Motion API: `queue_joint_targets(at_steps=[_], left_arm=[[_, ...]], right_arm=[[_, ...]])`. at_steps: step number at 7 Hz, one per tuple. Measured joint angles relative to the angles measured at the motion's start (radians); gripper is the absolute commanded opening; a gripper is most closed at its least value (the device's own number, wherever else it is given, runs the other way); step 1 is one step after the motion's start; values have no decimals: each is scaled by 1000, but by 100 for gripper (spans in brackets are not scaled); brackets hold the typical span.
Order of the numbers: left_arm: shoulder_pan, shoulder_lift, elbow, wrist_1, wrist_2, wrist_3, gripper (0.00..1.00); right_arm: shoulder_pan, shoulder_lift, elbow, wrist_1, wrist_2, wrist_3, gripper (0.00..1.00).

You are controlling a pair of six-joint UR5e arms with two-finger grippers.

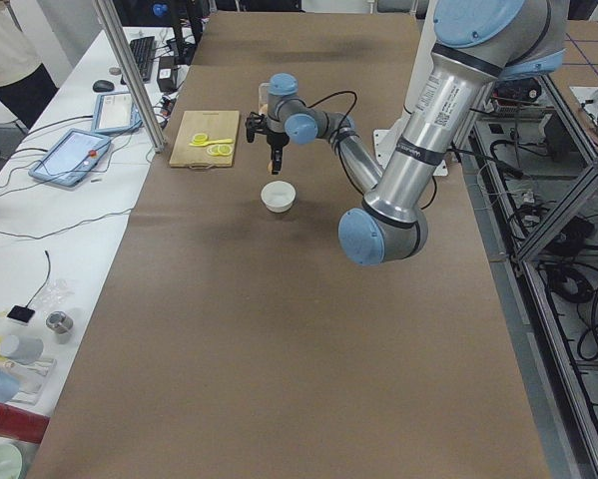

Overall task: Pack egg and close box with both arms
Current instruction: 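Lift the egg out of the bowl with the left gripper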

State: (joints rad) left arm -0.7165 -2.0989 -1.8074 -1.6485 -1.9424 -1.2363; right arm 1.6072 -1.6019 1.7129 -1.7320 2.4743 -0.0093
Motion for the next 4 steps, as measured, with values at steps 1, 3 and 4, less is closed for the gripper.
queue_joint_targets(at_steps=[1,3,4], left_arm=[[1,-33,40,-104,1,-86,8],[13,-91,173,-351,2,-234,8],[27,-121,222,-441,9,-284,8]], right_arm=[[0,0,3,-1,0,0,100],[-1,1,3,-1,6,1,100],[-1,1,2,-1,19,1,100]])
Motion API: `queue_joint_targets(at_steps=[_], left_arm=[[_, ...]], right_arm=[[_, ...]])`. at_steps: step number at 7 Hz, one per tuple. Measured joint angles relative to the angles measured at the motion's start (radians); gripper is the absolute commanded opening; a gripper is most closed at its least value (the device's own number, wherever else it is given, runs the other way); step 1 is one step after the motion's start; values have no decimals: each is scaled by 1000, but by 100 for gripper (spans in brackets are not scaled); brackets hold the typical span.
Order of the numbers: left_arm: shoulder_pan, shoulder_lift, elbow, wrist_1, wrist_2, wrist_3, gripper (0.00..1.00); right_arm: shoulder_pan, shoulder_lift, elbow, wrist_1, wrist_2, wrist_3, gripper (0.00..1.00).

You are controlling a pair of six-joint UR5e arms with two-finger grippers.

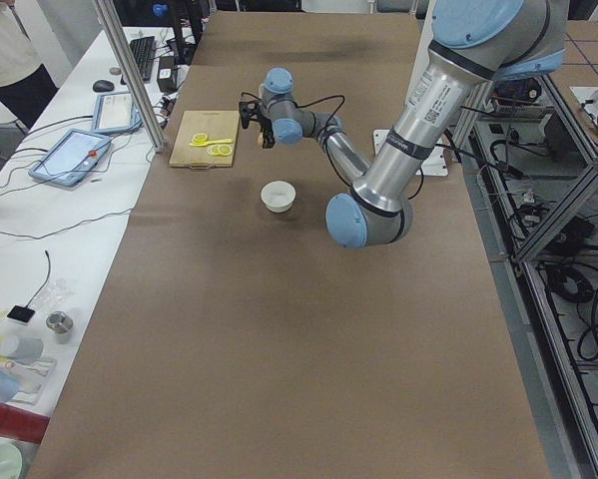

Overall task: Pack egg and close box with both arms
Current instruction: 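Lift the egg out of the bowl with the left gripper, then carry the egg to the clear carton and lower it into the empty slot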

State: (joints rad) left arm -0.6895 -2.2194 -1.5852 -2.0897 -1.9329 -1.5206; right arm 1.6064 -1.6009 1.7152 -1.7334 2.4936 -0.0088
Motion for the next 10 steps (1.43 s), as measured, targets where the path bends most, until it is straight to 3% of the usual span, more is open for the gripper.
queue_joint_targets(at_steps=[1,3,6,10], left_arm=[[25,-32,36,-64,39,-46,8],[116,-116,127,-178,209,-139,8],[217,-283,314,-247,412,-206,8],[267,-450,537,-249,488,-223,8]], right_arm=[[0,-1,0,0,9,0,100],[0,-2,0,1,23,0,100],[0,-2,1,3,58,0,100],[0,-5,-1,2,105,1,100]])
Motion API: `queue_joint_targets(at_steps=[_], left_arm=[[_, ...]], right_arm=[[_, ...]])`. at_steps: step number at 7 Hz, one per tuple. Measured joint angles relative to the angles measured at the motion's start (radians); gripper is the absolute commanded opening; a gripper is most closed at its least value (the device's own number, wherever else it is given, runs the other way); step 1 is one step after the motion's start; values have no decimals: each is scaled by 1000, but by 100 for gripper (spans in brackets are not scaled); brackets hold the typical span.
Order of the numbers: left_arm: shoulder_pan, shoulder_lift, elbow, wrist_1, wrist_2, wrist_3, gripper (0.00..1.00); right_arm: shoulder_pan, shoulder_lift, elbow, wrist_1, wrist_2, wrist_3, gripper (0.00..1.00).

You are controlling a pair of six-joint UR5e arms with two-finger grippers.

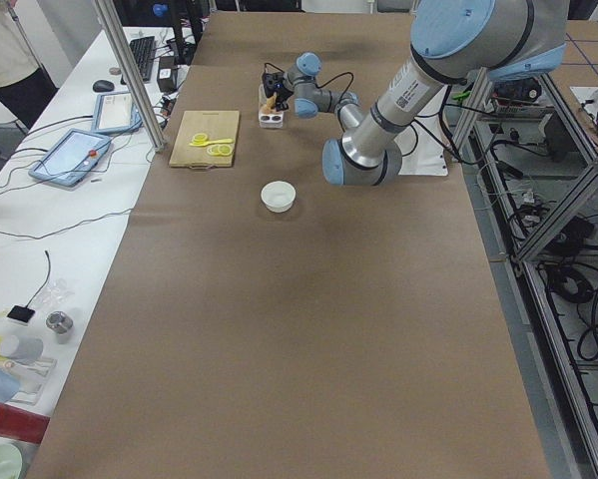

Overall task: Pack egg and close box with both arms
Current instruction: 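Carry the egg to the clear carton and lower it into the empty slot, then open the left gripper to release the egg in the carton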

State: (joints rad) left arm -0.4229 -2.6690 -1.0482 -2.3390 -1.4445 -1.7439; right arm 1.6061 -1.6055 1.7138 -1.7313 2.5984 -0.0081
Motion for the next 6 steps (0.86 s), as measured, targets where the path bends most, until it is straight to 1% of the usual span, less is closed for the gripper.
queue_joint_targets(at_steps=[2,6], left_arm=[[8,-10,21,0,8,0,8],[2,-2,25,-2,7,1,9]], right_arm=[[0,-2,-1,-2,11,0,100],[0,-2,4,-2,20,0,100]])
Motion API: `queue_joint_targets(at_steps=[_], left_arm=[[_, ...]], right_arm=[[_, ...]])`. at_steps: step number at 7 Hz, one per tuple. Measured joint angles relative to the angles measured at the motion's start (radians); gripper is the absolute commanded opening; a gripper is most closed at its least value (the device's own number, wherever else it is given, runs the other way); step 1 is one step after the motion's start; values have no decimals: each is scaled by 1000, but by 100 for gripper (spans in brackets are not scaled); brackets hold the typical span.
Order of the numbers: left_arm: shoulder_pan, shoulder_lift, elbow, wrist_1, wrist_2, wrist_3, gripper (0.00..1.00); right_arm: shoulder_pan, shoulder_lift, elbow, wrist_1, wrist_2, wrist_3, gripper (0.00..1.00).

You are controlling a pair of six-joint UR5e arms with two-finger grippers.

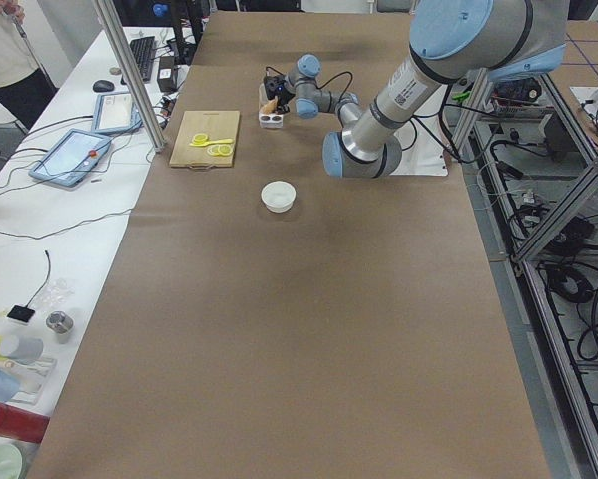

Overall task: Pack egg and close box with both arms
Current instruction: 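Open the left gripper to release the egg in the carton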

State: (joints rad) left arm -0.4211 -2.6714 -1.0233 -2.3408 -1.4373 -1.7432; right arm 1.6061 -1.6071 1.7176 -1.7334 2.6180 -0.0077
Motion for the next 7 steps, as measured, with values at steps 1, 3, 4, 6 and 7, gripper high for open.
queue_joint_targets(at_steps=[1,3,4,6,7], left_arm=[[-3,0,0,0,0,1,12],[-5,1,1,0,0,2,23],[-7,2,1,0,0,2,32],[-7,6,3,0,0,2,43],[-7,7,4,0,0,2,47]], right_arm=[[0,0,0,0,1,0,100],[0,1,-1,0,1,0,100],[0,1,-1,0,1,0,100],[0,1,-1,0,5,0,100],[0,1,-1,0,7,0,100]])
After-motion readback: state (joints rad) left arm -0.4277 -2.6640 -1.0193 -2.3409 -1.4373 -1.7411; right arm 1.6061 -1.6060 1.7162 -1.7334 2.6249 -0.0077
